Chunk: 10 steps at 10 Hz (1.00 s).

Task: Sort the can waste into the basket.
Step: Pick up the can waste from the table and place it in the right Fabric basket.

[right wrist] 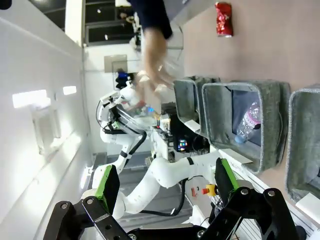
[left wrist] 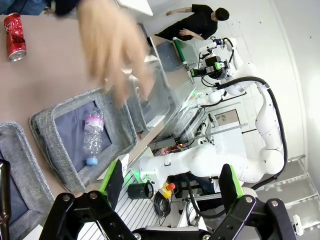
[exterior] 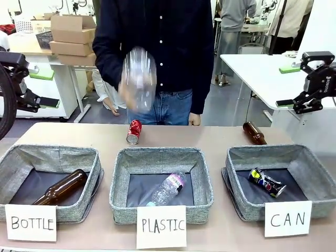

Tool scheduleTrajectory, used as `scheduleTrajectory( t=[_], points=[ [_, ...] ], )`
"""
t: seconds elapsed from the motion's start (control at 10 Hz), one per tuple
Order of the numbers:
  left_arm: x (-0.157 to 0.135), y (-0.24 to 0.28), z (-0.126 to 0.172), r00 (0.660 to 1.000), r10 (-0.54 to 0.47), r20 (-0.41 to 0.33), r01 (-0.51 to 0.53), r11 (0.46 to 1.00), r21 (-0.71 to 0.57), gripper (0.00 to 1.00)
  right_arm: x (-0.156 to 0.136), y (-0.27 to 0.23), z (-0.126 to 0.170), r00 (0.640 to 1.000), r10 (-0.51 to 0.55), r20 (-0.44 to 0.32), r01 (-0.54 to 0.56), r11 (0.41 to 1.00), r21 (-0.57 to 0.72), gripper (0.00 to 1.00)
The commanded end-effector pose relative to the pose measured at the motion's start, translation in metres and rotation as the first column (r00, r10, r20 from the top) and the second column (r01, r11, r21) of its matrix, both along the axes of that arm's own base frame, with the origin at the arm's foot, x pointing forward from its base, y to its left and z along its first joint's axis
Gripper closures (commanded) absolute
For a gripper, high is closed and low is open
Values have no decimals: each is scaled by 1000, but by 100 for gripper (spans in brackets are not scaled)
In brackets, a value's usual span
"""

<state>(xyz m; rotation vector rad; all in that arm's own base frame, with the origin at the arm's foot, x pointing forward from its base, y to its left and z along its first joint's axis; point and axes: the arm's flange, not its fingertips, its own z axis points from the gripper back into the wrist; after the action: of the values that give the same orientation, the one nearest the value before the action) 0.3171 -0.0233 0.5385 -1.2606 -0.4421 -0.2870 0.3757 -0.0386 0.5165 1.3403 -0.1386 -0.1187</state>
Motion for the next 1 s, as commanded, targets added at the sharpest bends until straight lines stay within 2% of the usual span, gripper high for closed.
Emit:
scheduleTrajectory(
  t=[0.0, 0.9],
  points=[
    [1, -2, 0, 1000, -7, 23, 7, 1000, -17, 0, 1, -2, 2, 1000, 16, 13, -16, 1000, -8, 0],
    [1, -2, 0, 1000, -7, 23, 7, 1000, -17, 0, 1, -2, 2, 1000, 16, 13, -16, 1000, -8, 0]
  ],
)
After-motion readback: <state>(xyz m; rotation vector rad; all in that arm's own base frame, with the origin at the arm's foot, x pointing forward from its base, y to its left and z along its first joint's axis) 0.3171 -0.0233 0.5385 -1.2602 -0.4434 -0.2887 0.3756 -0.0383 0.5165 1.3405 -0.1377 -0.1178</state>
